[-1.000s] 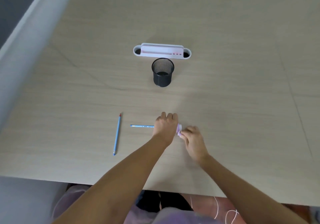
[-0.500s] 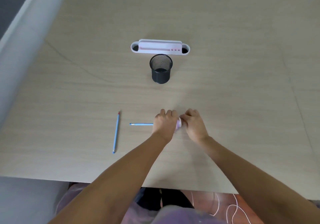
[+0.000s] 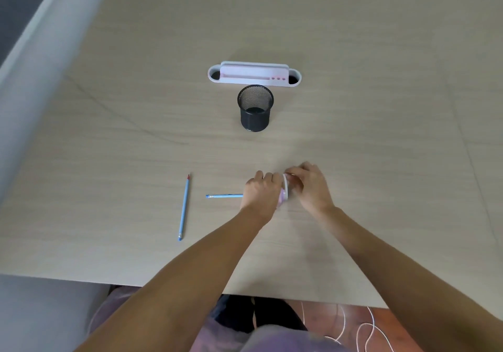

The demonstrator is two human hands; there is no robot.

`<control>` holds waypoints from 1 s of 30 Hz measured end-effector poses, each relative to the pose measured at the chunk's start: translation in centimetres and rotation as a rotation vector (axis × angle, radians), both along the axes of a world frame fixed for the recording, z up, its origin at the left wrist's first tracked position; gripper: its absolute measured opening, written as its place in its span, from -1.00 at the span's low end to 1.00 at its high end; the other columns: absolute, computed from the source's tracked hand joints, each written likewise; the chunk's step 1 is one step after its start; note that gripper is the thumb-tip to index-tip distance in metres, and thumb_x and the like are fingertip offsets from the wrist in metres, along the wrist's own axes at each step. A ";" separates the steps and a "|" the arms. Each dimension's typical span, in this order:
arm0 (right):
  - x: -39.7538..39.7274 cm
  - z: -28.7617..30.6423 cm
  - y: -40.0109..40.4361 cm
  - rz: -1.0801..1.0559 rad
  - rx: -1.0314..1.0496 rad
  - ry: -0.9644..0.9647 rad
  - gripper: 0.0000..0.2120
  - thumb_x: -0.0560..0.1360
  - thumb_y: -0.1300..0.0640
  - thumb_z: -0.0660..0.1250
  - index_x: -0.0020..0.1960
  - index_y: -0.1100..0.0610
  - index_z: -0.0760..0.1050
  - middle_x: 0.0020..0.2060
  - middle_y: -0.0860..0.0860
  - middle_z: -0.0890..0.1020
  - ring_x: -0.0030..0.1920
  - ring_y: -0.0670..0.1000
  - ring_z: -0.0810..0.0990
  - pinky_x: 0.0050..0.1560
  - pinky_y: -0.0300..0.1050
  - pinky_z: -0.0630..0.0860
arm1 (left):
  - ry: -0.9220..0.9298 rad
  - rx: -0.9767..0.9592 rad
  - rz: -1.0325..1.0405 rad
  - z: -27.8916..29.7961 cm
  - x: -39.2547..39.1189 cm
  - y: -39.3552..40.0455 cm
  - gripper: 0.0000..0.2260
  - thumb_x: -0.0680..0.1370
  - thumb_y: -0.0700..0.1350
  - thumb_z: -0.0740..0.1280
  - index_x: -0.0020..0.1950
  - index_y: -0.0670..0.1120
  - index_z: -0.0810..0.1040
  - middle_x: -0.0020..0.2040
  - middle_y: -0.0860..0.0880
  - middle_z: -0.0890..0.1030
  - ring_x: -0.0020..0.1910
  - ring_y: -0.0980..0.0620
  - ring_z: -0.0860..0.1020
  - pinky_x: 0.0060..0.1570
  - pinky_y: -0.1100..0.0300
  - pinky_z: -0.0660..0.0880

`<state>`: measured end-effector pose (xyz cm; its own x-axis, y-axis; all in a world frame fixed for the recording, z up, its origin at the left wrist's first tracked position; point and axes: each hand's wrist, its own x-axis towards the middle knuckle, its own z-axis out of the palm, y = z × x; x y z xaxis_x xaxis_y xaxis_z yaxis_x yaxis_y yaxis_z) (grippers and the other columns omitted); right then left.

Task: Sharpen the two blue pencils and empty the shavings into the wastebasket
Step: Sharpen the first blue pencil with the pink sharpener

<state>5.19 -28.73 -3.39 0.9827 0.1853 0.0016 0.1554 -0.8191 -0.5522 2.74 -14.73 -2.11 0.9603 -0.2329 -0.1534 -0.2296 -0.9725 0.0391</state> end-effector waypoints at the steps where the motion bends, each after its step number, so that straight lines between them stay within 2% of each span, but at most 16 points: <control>1: 0.1 -0.6 -0.1 0.047 -0.069 -0.024 -0.87 0.48 0.23 0.31 -0.11 0.08 0.63 -0.28 0.06 0.55 -0.28 0.07 0.43 -0.25 -0.15 0.38 | 0.005 0.001 -0.003 0.1 0.0 0.0 -0.60 0.01 0.08 0.58 -0.34 -0.05 0.51 -0.50 0.05 0.50 -0.48 0.04 0.47 -0.55 0.32 0.16; 4: -1.1 -1.8 -0.4 0.215 -0.326 -0.109 -0.74 0.33 0.32 0.19 -0.26 0.06 0.60 -0.35 0.01 0.54 -0.36 0.05 0.41 -0.27 -0.17 0.35 | 0.008 0.035 0.011 0.4 -0.2 -0.1 -0.60 -0.07 -0.02 0.58 -0.36 -0.04 0.50 -0.51 0.05 0.49 -0.49 0.05 0.46 -0.56 0.31 0.12; 5: -2.2 -2.0 -0.5 0.259 -0.354 -0.107 -0.73 0.27 0.36 0.19 -0.31 0.05 0.58 -0.38 0.01 0.53 -0.38 0.04 0.41 -0.26 -0.18 0.32 | 0.007 0.041 0.020 0.5 -0.4 -0.2 -0.59 -0.10 -0.06 0.58 -0.38 -0.04 0.49 -0.52 0.06 0.48 -0.49 0.05 0.46 -0.56 0.31 0.10; 7: -5.3 -1.6 -0.5 0.246 -0.249 -0.034 -0.76 0.27 0.40 0.29 -0.32 0.07 0.55 -0.39 0.01 0.50 -0.34 0.03 0.38 -0.27 -0.18 0.33 | 0.009 0.052 0.038 0.5 -0.4 -0.4 -0.57 -0.13 -0.10 0.58 -0.39 -0.04 0.46 -0.53 0.05 0.46 -0.51 0.04 0.43 -0.55 0.30 0.07; 9: -7.9 -0.8 -0.8 0.151 -0.031 0.033 -0.86 0.46 0.21 0.26 -0.22 0.12 0.57 -0.31 0.01 0.52 -0.27 0.00 0.36 -0.24 -0.22 0.38 | 0.016 0.063 0.041 0.4 -0.2 -0.4 -0.53 -0.16 -0.11 0.59 -0.37 -0.05 0.46 -0.53 0.05 0.45 -0.51 0.04 0.42 -0.54 0.29 0.07; 10: -8.5 -0.1 -1.0 0.103 0.065 0.051 -0.80 0.50 0.14 0.20 -0.17 0.13 0.57 -0.28 0.01 0.54 -0.24 0.00 0.39 -0.22 -0.28 0.35 | 0.012 0.061 0.039 0.3 -0.1 -0.4 -0.51 -0.16 -0.10 0.60 -0.36 -0.05 0.46 -0.52 0.05 0.45 -0.50 0.05 0.41 -0.54 0.29 0.07; 12: -8.4 1.5 -1.1 0.074 0.152 0.076 -0.80 0.51 0.14 0.20 -0.16 0.15 0.58 -0.26 0.03 0.55 -0.23 0.01 0.45 -0.19 -0.35 0.29 | 0.028 0.070 0.028 0.5 -0.3 -0.2 -0.53 -0.13 -0.09 0.59 -0.35 -0.04 0.46 -0.51 0.05 0.46 -0.48 0.05 0.42 -0.55 0.30 0.09; 15: -5.2 2.9 -0.9 0.083 0.140 0.001 -0.92 0.47 0.29 0.33 -0.18 0.19 0.57 -0.26 0.07 0.54 -0.25 -0.03 0.46 -0.19 -0.38 0.27 | 0.002 0.040 0.002 0.5 -0.2 -0.1 -0.63 -0.05 -0.06 0.55 -0.37 -0.05 0.48 -0.51 0.05 0.49 -0.48 0.04 0.46 -0.59 0.33 0.19; 17: -2.3 2.5 -1.0 0.065 0.093 -0.056 -0.95 0.45 0.28 0.38 -0.17 0.20 0.60 -0.28 0.09 0.56 -0.26 -0.02 0.47 -0.19 -0.33 0.31 | -0.004 0.029 -0.004 0.5 -0.2 -0.2 -0.61 -0.07 -0.09 0.56 -0.36 -0.05 0.48 -0.50 0.04 0.48 -0.48 0.03 0.47 -0.57 0.33 0.16; 20: 0.3 0.8 -0.4 0.096 -0.002 -0.058 -0.91 0.45 0.27 0.35 -0.19 0.19 0.63 -0.31 0.10 0.56 -0.24 0.08 0.47 -0.26 -0.13 0.42 | -0.034 0.024 0.010 0.3 -0.4 -0.1 -0.64 -0.04 -0.08 0.56 -0.36 -0.04 0.49 -0.52 0.06 0.47 -0.49 0.04 0.45 -0.55 0.34 0.13; 22: -0.7 -0.8 0.0 0.183 -0.073 -0.105 -0.82 0.41 0.28 0.26 -0.30 0.16 0.59 -0.39 0.08 0.53 -0.27 0.03 0.39 -0.29 -0.07 0.42 | -0.003 0.031 0.029 0.7 -0.5 -0.3 -0.60 -0.09 -0.06 0.57 -0.37 -0.03 0.49 -0.52 0.07 0.46 -0.50 0.05 0.44 -0.56 0.33 0.10; 24: -3.7 -1.9 -0.1 0.211 -0.066 -0.092 -0.78 0.38 0.30 0.20 -0.33 0.11 0.56 -0.42 0.05 0.50 -0.29 0.00 0.32 -0.26 -0.09 0.38 | -0.004 0.038 0.045 0.5 -0.5 -0.4 -0.56 -0.15 -0.08 0.58 -0.39 -0.04 0.47 -0.54 0.07 0.45 -0.51 0.05 0.43 -0.55 0.32 0.07; 28: -9.2 0.2 -0.8 0.003 0.131 0.042 -0.77 0.51 0.11 0.17 -0.16 0.15 0.57 -0.29 0.04 0.53 -0.24 0.03 0.46 -0.21 -0.32 0.32 | 0.011 0.047 0.036 0.6 -0.4 -0.5 -0.49 -0.20 -0.12 0.59 -0.37 -0.05 0.44 -0.53 0.05 0.43 -0.51 0.05 0.40 -0.55 0.32 0.06; 30: -7.8 2.3 -0.7 -0.034 0.177 0.009 -0.87 0.50 0.18 0.28 -0.16 0.14 0.58 -0.28 0.03 0.54 -0.26 -0.02 0.48 -0.23 -0.34 0.32 | 0.001 0.041 0.031 0.6 -0.3 -0.4 -0.56 -0.14 -0.12 0.56 -0.37 -0.06 0.46 -0.53 0.05 0.45 -0.51 0.04 0.43 -0.55 0.33 0.08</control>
